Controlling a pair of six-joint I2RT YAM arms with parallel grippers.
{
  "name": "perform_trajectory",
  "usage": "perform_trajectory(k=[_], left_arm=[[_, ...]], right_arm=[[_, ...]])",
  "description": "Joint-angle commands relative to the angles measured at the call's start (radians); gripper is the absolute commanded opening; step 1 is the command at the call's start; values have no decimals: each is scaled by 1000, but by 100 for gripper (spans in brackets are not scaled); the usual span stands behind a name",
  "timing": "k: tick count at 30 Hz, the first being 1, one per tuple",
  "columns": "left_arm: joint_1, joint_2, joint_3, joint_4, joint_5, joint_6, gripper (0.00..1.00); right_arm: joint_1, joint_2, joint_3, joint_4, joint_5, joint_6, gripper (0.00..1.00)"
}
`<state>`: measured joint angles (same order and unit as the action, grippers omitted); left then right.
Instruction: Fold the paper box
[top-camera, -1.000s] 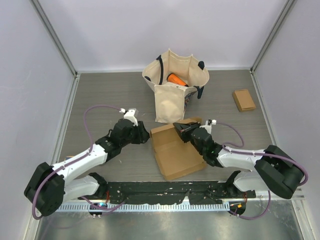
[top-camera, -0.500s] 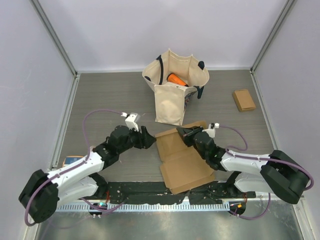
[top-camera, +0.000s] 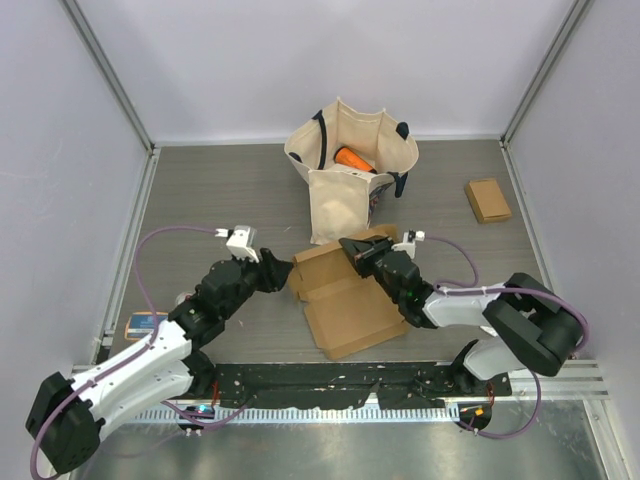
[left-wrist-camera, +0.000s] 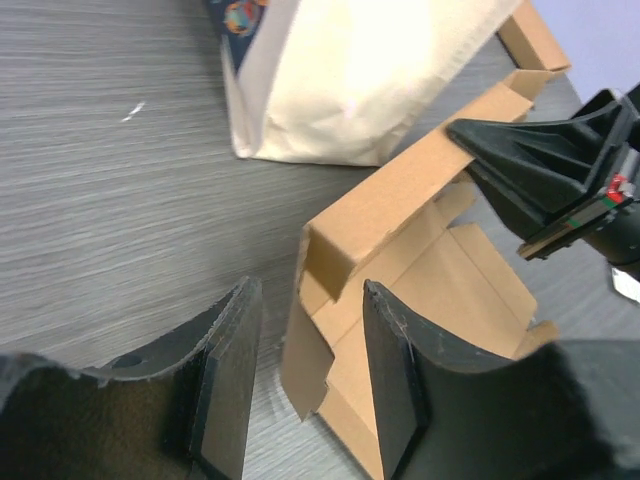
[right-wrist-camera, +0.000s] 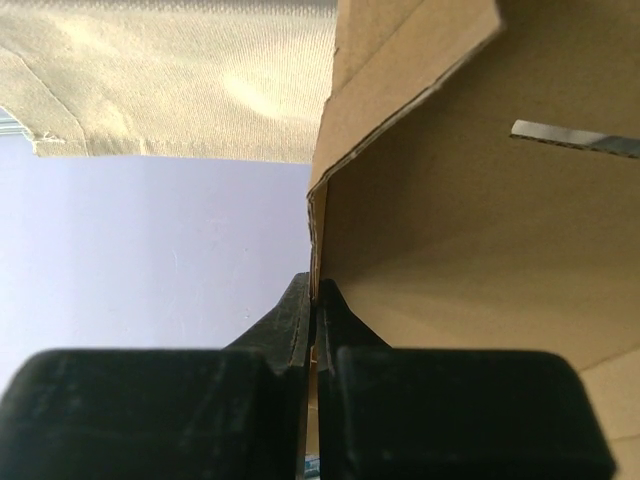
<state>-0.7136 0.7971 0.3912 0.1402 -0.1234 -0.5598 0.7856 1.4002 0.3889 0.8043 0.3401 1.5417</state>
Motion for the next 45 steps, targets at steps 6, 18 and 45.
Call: perform_trajectory(k=[6, 18, 45], left_arm=[[-1, -128, -155, 105, -150, 18, 48], [-3, -151, -163, -58, -305, -34, 63], [6, 111, -183, 367, 232, 110, 51]], right_arm=[[-25, 68, -102, 329, -78, -81, 1], [-42, 48, -171, 383, -92, -80, 1], [-55, 83, -136, 386, -122, -37, 1]])
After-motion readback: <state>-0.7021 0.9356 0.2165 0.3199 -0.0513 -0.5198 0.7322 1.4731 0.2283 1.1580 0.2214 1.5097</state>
